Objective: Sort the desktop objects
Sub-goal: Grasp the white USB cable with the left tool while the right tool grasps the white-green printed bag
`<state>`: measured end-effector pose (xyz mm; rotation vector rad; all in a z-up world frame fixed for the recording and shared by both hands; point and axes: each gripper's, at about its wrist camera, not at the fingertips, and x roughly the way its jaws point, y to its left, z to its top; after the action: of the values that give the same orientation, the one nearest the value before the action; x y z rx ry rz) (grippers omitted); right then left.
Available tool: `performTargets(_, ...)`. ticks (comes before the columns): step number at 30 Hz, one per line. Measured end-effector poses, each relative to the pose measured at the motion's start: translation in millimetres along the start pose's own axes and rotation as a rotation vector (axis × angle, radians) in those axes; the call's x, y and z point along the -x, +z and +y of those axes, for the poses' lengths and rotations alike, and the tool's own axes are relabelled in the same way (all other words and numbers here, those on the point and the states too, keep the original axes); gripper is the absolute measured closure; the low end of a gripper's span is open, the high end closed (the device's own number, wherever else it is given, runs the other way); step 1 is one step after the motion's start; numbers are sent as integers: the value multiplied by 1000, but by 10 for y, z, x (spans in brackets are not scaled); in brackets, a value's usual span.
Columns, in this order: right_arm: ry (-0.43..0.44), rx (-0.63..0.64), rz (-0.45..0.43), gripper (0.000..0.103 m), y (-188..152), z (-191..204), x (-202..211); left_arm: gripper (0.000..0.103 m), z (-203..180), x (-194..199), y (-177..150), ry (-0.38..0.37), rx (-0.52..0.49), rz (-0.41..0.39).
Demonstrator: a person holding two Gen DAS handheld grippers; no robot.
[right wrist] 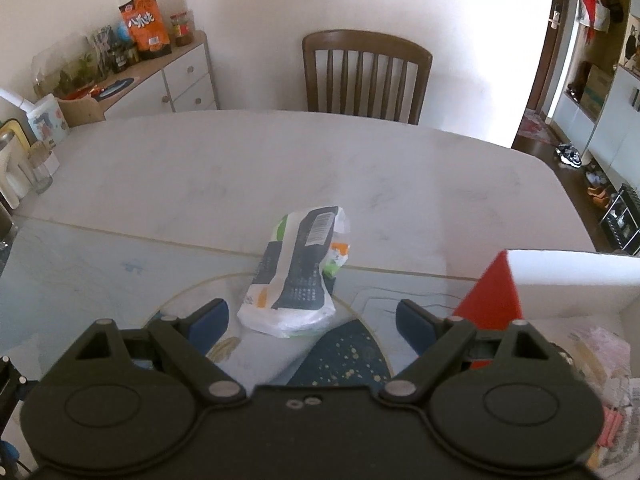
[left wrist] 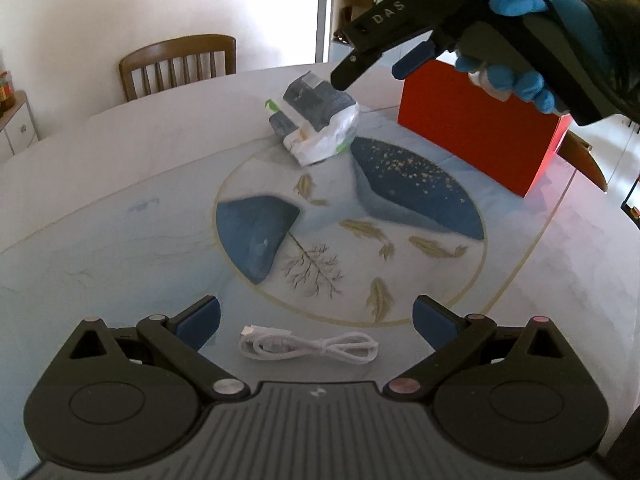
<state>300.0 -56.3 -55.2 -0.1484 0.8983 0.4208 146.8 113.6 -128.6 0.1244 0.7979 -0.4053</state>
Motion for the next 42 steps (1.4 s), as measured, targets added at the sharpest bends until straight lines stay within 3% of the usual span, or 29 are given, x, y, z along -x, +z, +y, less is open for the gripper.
performTargets(16, -9, -26, 61, 12, 131, 32, -626, 0, 57, -151, -88, -4, 10, 18)
performTargets(30, -19, -55, 108, 12, 117, 82, -1029, 1, 5, -188, -143, 60, -20, 2)
performTargets(42, -24, -73, 125, 16, 41, 78, -1077, 16, -15, -150, -134, 50, -33, -9)
